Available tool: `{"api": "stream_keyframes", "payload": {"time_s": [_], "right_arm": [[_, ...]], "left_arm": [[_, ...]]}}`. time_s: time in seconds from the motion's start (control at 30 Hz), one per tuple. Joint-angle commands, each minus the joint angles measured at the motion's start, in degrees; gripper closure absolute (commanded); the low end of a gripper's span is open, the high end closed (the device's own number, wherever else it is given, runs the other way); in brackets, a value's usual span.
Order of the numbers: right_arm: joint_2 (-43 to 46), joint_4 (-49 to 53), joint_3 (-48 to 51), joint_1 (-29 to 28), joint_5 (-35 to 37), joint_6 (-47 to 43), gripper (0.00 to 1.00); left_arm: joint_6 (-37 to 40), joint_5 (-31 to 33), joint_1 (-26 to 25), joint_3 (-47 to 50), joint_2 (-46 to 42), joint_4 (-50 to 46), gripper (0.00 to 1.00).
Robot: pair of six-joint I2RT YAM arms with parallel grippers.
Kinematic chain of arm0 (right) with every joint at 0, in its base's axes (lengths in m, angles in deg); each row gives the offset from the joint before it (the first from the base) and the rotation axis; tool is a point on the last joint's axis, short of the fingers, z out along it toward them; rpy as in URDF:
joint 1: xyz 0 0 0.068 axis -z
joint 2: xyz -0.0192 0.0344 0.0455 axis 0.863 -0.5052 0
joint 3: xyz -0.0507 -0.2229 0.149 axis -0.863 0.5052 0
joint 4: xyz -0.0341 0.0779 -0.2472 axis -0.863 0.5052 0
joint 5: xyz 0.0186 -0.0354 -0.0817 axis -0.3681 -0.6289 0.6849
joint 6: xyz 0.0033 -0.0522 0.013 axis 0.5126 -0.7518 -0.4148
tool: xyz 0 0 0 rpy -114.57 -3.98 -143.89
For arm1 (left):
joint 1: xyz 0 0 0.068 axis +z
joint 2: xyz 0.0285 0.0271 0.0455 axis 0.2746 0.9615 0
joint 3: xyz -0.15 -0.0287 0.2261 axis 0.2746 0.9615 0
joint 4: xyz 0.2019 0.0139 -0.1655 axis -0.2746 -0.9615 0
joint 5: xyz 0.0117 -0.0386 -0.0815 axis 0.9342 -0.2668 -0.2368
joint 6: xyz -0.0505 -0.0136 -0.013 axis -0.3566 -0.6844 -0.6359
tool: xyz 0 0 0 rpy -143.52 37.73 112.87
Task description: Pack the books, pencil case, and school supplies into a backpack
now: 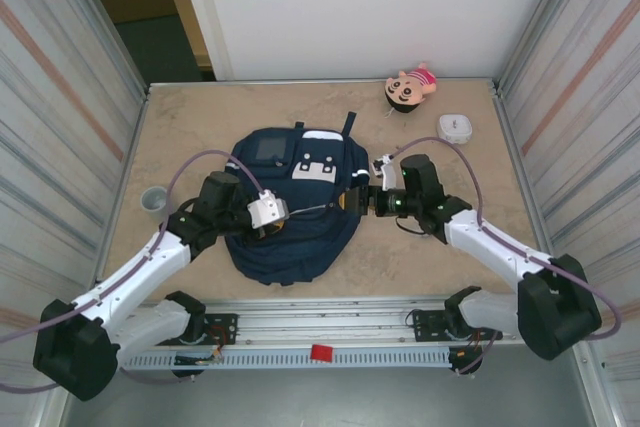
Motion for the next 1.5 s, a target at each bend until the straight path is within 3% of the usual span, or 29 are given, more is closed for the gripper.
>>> {"api": "stream_keyframes", "payload": {"time_s": [0.0, 0.47, 0.8, 0.93, 1.13, 1.33, 1.47], "right_arm": [[-2.8, -2.7, -4.0, -0.7, -6.7, -1.9, 0.2], [-14.3, -2.6, -10.6, -2.7, -12.7, -4.2, 0.23], [-11.9, 4.3, -9.7, -3.0, -20.5, -5.7, 0.43], [-11.5, 7.7, -9.5, -3.0, -17.8, -7.9, 0.46], [-13.6, 4.6, -9.9, -3.1, -17.5, -6.4, 0.56], [-12.2, 4.7, -8.6, -3.1, -16.7, -6.4, 0.73], [-11.8, 4.9, -8.2, -3.2, -16.2, -6.4, 0.72]], "left_arm": [[-2.9, -6.7, 0.2, -0.3, -1.9, 4.1, 1.0], [-3.8, -6.5, 0.3, 0.1, -3.2, 5.6, 1.0], [-4.5, -4.3, 0.8, 1.8, -4.8, 7.5, 1.0], [-4.5, -4.5, 0.8, 1.8, -4.6, 7.7, 1.0], [-4.5, -4.8, 0.8, 1.7, -4.7, 7.8, 1.0], [-4.5, -4.8, 1.0, 1.6, -4.7, 8.0, 1.0], [-4.9, -4.4, 1.1, 1.8, -4.9, 8.5, 1.0]]}}
